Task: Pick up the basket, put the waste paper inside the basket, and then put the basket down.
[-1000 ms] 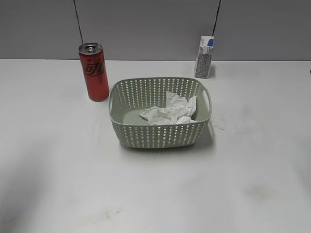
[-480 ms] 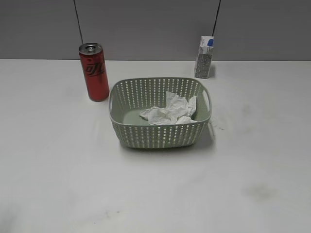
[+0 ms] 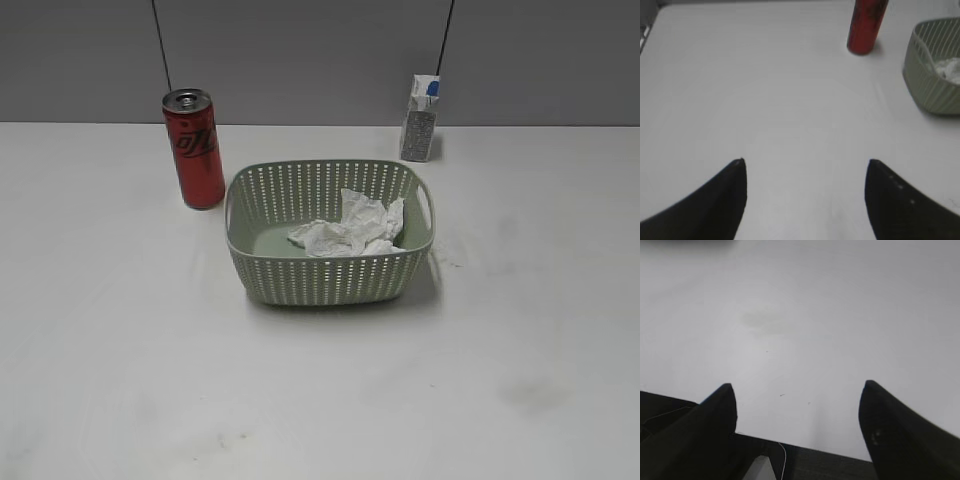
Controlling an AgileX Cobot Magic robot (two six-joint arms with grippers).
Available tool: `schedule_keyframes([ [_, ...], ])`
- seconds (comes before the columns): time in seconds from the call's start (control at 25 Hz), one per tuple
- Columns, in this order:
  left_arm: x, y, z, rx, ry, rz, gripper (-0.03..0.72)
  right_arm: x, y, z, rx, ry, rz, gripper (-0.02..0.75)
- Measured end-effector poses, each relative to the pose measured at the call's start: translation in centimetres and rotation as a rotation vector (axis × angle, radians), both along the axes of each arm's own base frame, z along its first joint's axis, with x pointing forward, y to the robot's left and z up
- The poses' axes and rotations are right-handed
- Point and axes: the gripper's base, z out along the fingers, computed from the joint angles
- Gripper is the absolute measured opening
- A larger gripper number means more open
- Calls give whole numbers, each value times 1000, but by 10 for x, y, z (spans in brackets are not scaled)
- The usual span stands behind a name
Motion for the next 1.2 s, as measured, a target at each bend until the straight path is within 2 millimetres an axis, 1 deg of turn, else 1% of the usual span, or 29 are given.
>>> schedule_keyframes([
  [0.04,-6,1,2,-4,-41,1,556,-5,0,-1,1,-13,1,571],
  [0.08,-6,1,2,-4,-41,1,556,-10,-1,-3,2,-31,1,571],
  [0.12,-17,2,4,-13,-117,2,554,-15,-1,-5,3,-50,2,571],
  [0.16,-22,3,5,-16,-142,2,554,-20,-1,-6,5,-74,2,571],
  [0.36,-44,6,6,-31,-268,3,555,-41,-3,0,14,-223,2,571],
  [0.56,-47,6,4,-27,-268,2,555,-64,-4,5,24,-382,2,571],
  [0.68,-47,7,-1,-14,-225,2,554,-76,-5,6,28,-473,1,571],
  [0.8,-47,7,-9,0,-167,0,554,-78,-6,5,24,-490,-3,571],
  [1.2,-46,7,-10,6,-163,3,547,-78,-6,5,22,-488,-7,571],
])
